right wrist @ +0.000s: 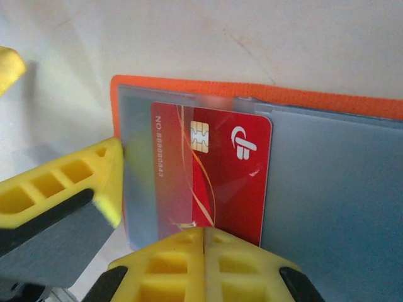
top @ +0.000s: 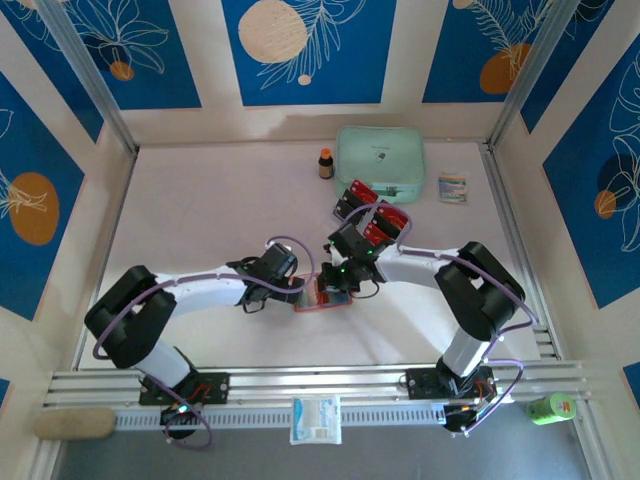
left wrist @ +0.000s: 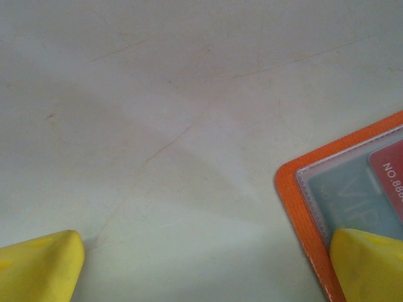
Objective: Put the credit cards into the card holder
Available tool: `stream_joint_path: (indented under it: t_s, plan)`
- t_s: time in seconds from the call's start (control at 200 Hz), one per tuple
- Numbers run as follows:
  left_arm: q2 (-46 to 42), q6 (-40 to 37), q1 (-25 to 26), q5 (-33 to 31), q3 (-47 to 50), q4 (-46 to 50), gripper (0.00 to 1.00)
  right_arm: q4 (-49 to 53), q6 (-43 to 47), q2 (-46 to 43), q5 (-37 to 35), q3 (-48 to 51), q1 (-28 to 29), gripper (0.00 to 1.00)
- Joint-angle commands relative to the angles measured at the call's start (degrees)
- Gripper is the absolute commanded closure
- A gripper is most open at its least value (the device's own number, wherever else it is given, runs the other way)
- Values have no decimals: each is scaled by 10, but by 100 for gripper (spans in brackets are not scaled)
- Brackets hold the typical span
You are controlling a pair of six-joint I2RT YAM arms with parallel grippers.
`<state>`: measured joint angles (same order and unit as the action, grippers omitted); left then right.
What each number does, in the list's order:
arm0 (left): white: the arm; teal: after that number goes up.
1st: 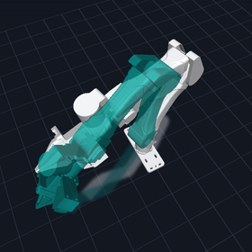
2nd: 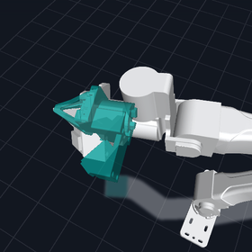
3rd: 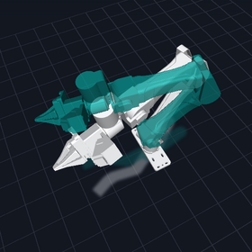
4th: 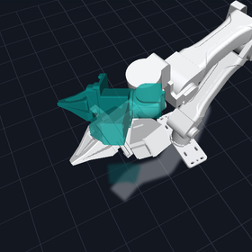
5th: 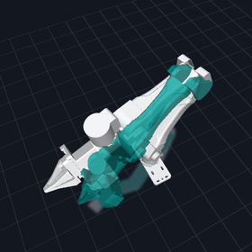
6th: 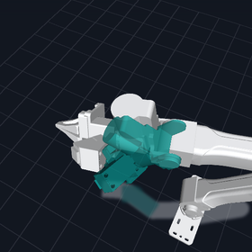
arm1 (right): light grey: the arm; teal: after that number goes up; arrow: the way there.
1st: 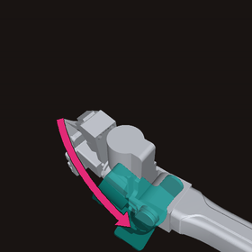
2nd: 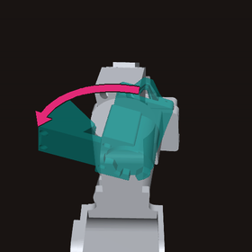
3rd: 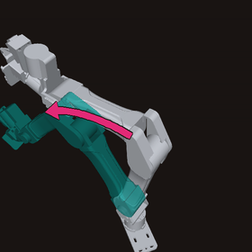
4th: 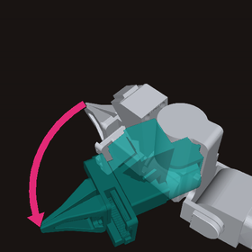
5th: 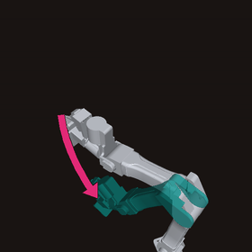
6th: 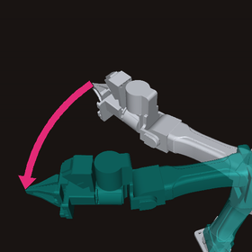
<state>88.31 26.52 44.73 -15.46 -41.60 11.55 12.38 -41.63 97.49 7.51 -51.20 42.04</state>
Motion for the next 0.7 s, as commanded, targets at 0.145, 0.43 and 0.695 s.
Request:
stream_joint_path:
  t_s: [0.145, 0.43, 0.695]
  plan:
    - [-19, -2, -12, 11, -1, 8, 0, 12, -10, 33, 6, -29, 33, 99]
    - [-51, 16, -26, 30, 6, 15, 0, 2, -28, -22, 17, -23, 14, 100]
    - [-80, 38, -26, 37, 38, 19, 0, 31, 0, -44, 8, -18, -13, 99]
